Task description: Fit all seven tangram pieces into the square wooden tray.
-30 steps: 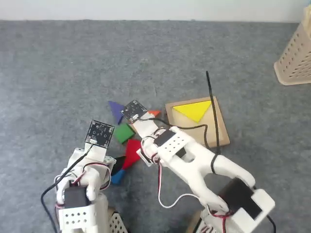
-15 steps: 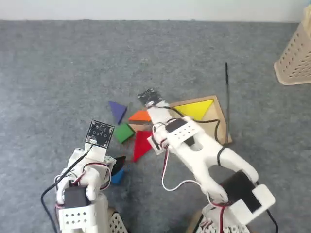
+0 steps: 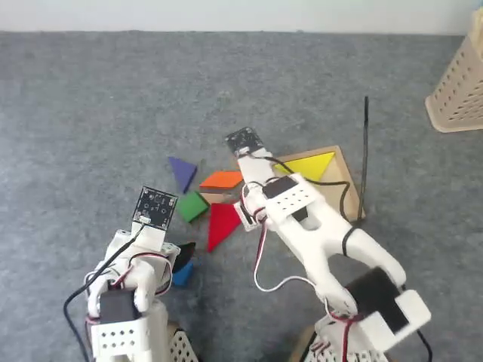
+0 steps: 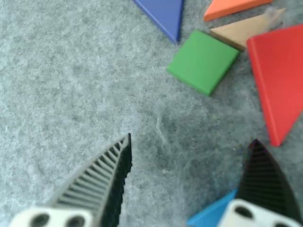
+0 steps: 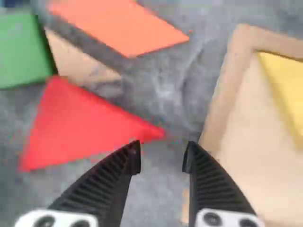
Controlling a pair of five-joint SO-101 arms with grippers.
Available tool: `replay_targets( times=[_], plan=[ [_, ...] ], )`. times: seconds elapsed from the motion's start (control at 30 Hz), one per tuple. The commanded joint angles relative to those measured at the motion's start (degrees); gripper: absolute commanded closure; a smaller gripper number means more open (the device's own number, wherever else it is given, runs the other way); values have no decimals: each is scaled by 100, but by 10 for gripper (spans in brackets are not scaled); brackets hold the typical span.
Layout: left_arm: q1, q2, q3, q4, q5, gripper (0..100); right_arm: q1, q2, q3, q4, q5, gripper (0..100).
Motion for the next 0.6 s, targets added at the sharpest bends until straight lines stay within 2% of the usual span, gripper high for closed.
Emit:
replay_targets(
  times=[0.0,0.13,0.33,0.57],
  plan=[
    [9,-79,-31,0,-18,647,-444,-479,-352,-48,-879,829],
    [9,-79,-31,0,-18,647,-831,-382,-325,-655,-1468,829],
    [9,-79,-31,0,-18,647,-1095,-110,-325,-1112,-1468,829],
    [9,-79,-31,0,-18,647,-1103,75,-308,-1103,-1477,831]
  ],
)
